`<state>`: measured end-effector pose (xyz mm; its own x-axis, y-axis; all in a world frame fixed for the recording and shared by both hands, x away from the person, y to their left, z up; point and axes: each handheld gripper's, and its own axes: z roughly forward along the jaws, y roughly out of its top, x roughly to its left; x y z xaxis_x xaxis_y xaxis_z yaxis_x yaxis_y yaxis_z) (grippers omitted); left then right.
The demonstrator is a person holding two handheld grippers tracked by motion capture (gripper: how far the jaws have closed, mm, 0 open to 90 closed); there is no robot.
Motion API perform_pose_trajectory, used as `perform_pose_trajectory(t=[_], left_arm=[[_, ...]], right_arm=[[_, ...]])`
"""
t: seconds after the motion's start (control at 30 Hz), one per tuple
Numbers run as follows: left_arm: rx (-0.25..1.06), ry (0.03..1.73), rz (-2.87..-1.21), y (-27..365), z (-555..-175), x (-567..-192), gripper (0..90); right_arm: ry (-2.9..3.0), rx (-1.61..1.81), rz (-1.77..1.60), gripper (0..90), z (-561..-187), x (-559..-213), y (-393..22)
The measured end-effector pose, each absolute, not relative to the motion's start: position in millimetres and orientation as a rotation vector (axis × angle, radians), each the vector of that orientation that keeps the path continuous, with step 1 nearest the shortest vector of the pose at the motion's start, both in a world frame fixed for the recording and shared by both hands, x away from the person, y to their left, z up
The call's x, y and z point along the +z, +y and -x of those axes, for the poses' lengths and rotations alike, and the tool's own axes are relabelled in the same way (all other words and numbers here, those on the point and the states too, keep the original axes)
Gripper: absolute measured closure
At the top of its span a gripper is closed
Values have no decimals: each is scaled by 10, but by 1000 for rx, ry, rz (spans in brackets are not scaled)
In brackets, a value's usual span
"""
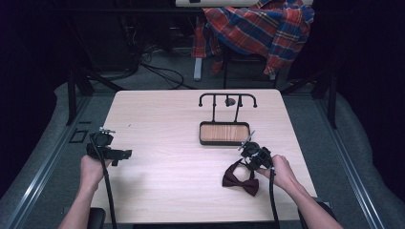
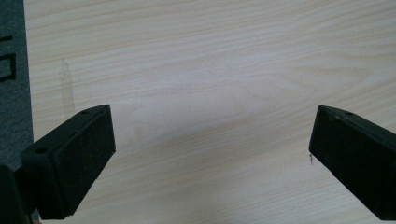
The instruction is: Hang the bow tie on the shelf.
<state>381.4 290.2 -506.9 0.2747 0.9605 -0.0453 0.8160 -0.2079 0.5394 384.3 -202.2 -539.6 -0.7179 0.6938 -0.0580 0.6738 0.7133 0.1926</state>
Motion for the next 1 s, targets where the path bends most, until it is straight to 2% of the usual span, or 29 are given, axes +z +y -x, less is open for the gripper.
perform_pose_trajectory(t=[0.37,1.0], left_arm=[[427,1581,-2095,2890,-3809,-5055,13],[429,1545,-2106,2859,-3809,-5052,15]], right_arm=[[2639,353,-1023,893,-3736,-5078,-2080],[2508,522,-1012,894,-3620,-4769,-2133]])
